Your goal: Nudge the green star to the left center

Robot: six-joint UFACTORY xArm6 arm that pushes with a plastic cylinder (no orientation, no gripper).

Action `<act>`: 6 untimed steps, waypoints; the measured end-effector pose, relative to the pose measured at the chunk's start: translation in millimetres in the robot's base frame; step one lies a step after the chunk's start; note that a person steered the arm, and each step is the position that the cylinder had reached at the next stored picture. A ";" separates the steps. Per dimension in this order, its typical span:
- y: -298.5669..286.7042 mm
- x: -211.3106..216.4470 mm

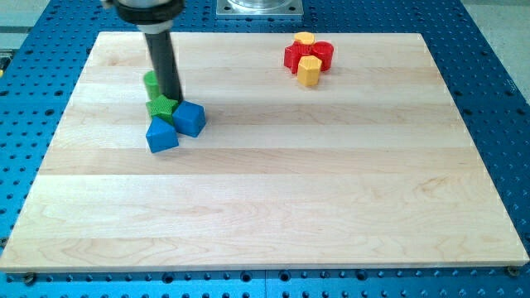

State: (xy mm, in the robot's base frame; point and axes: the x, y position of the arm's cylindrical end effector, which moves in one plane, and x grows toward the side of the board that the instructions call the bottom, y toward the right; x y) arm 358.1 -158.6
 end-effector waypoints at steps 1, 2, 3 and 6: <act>29.0 1.8; 84.7 11.7; 40.4 44.6; 41.9 46.6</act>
